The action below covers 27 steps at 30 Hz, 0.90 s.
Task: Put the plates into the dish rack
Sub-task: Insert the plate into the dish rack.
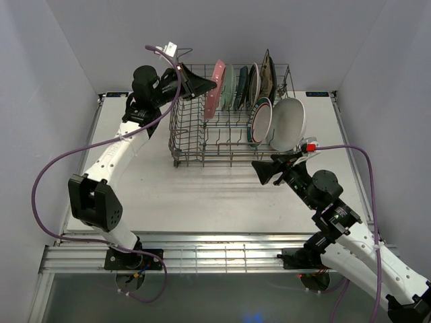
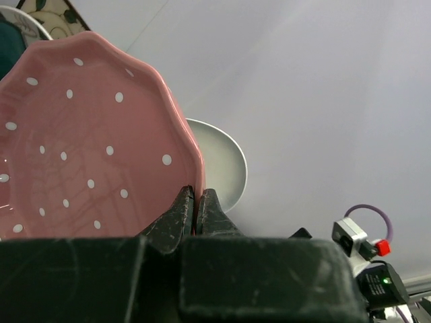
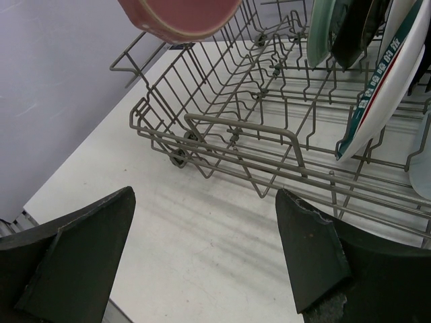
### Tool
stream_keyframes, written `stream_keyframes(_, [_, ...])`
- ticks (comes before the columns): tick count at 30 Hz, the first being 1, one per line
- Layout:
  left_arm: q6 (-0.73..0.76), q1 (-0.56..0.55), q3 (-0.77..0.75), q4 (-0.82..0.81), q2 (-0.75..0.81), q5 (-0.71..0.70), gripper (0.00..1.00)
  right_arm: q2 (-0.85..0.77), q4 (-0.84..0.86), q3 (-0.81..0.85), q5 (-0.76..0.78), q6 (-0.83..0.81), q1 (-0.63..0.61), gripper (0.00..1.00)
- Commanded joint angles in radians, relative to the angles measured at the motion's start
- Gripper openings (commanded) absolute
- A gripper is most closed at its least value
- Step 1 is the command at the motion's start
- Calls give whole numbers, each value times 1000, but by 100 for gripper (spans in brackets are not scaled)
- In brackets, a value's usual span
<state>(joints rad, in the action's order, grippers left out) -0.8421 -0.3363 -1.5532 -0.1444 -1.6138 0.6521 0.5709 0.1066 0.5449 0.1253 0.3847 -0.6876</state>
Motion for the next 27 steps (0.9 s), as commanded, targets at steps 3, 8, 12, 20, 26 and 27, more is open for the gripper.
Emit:
stream_keyframes(3, [40,-23,-73,-130,6,-61,0,-25,25,0,14,8,-1,90])
stream_keyframes(8, [81,-72,-44,-96,25,-189,0,-42,16,0,22,10,-1,90])
stream_keyframes(12, [74,-87,-54,-93,12,-204,0,-46,13,0,20,10,-1,90])
stream_keyframes(20, [6,-104,-74,-87,-43,-224,0,-54,18,-10,17,14,-1,90])
stream_keyframes(26, [18,-161,-15,-136,-24,-310,0,-85,13,-20,20,13,-3,90])
stream_keyframes(27, [17,-170,-7,-145,-21,-319,0,-89,12,-25,20,13,-1,90])
